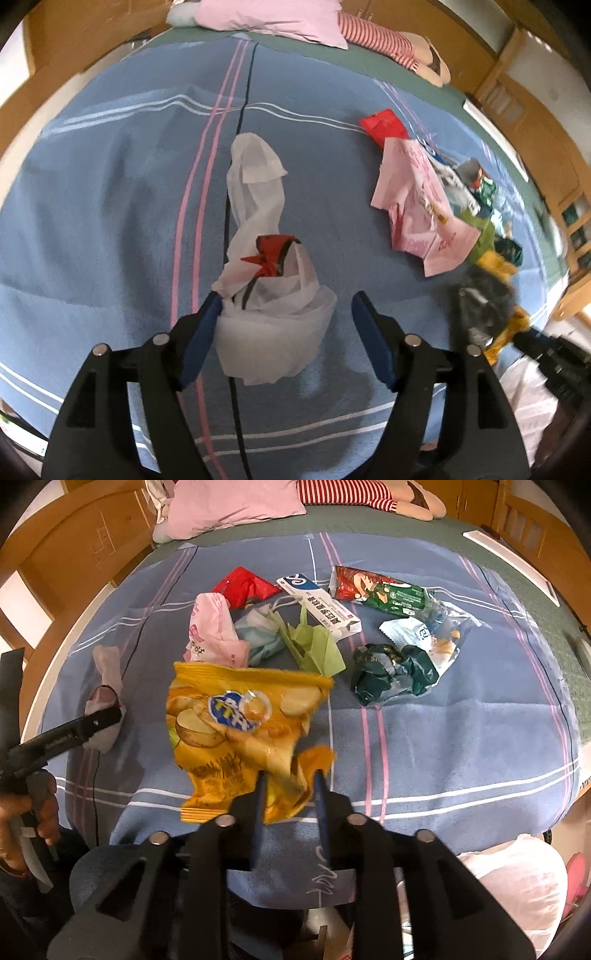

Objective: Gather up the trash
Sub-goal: 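Grasp the yellow chip bag with the right tool while the left tool grasps the white plastic bag, then carry the chip bag and plastic bag over the white basket and release both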

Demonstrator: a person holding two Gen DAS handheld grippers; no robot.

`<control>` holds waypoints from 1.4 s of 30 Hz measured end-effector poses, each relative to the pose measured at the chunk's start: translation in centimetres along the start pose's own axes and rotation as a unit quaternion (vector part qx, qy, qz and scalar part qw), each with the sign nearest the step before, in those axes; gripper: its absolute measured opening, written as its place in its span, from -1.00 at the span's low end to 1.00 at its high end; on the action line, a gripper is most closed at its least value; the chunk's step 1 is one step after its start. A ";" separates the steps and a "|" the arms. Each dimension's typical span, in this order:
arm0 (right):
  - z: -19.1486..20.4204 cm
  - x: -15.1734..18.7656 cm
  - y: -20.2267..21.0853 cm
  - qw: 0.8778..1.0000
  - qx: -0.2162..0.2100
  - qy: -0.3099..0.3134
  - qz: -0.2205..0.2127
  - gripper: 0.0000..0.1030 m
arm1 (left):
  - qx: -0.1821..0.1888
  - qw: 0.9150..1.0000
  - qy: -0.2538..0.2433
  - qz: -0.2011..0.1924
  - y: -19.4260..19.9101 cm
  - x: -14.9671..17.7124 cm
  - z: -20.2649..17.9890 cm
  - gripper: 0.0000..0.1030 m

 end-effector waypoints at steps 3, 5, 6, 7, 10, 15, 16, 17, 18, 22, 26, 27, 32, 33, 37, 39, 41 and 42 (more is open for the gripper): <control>0.1 0.1 -0.4 1.000 0.002 0.003 0.003 -0.34 | 0.008 1.000 0.019 0.002 -0.1 0.0 0.0 0.43; 0.2 0.1 -0.4 1.000 0.002 0.002 0.003 -0.20 | 0.009 0.999 0.039 -0.002 0.2 -0.2 0.6 0.44; 0.3 0.1 -0.4 1.000 0.002 0.002 0.001 -0.14 | 0.010 0.999 0.052 -0.008 0.4 -0.4 1.0 0.44; 0.3 0.0 -0.3 1.000 0.002 0.003 -0.003 -0.03 | 0.011 0.998 0.061 -0.013 0.6 -0.6 1.2 0.44; 0.7 -0.4 -0.2 1.000 0.008 0.012 -0.015 0.11 | 0.009 0.997 0.076 -0.015 0.6 -0.6 1.9 0.44; 1.2 -0.7 -1.8 0.999 0.021 0.028 -0.009 0.12 | -0.004 0.997 0.071 -0.001 0.1 -0.2 1.8 0.29; 1.4 -0.7 -2.1 0.999 0.022 0.031 -0.008 0.12 | -0.009 0.998 0.067 0.002 -0.1 -0.2 1.7 0.23; 1.5 -0.6 -2.3 0.999 0.025 0.037 -0.007 0.12 | -0.014 0.998 0.062 0.004 -0.3 -0.2 1.6 0.12; 1.7 -0.5 -2.4 0.999 0.027 0.043 -0.008 0.08 | -0.016 0.998 0.058 0.004 -0.3 -0.2 1.4 0.03; 2.1 -0.1 -2.9 0.998 0.029 0.059 -0.004 -0.25 | -0.022 0.999 0.038 -0.011 0.3 -0.2 0.9 -0.12; 2.4 0.0 -2.7 0.997 0.025 0.066 -0.009 -0.34 | -0.030 0.999 0.015 -0.025 0.8 -0.4 0.1 -0.23; 2.5 0.0 -2.5 0.998 0.023 0.065 -0.011 -0.35 | -0.033 0.999 0.011 -0.029 0.9 -0.4 0.0 -0.25; 2.5 -0.1 -2.0 0.998 0.018 0.060 -0.017 -0.35 | -0.054 0.996 -0.020 -0.066 2.1 -0.9 -0.7 -0.27; 2.5 0.0 -2.0 0.998 0.018 0.060 -0.016 -0.35 | -0.058 0.995 -0.029 -0.074 2.4 -1.0 -1.0 -0.27; 2.5 0.3 -2.3 0.998 0.015 0.056 -0.009 -0.35 | -0.075 0.990 -0.061 -0.107 3.5 -1.4 -1.8 -0.28; 2.6 0.1 -2.1 0.998 0.012 0.055 -0.013 -0.35 | -0.087 0.985 -0.078 -0.124 4.1 -1.6 -2.1 -0.28; 2.7 0.1 -2.0 0.998 0.013 0.057 -0.015 -0.35 | -0.097 0.982 -0.089 -0.136 4.5 -1.7 -2.4 -0.28; 2.7 0.1 -2.1 0.998 0.017 0.059 -0.013 -0.35 | -0.102 0.981 -0.092 -0.137 4.6 -1.8 -2.4 -0.28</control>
Point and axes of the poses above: each gripper's, at about its wrist camera, not at the fingertips, and y roughly against the way its jaws point, z to its left, x to its underside, the point moved 7 cm from there along -y, roughly the way its jaws point, and after that the axes turned 4 degrees about -x, right-handed, at the moved point
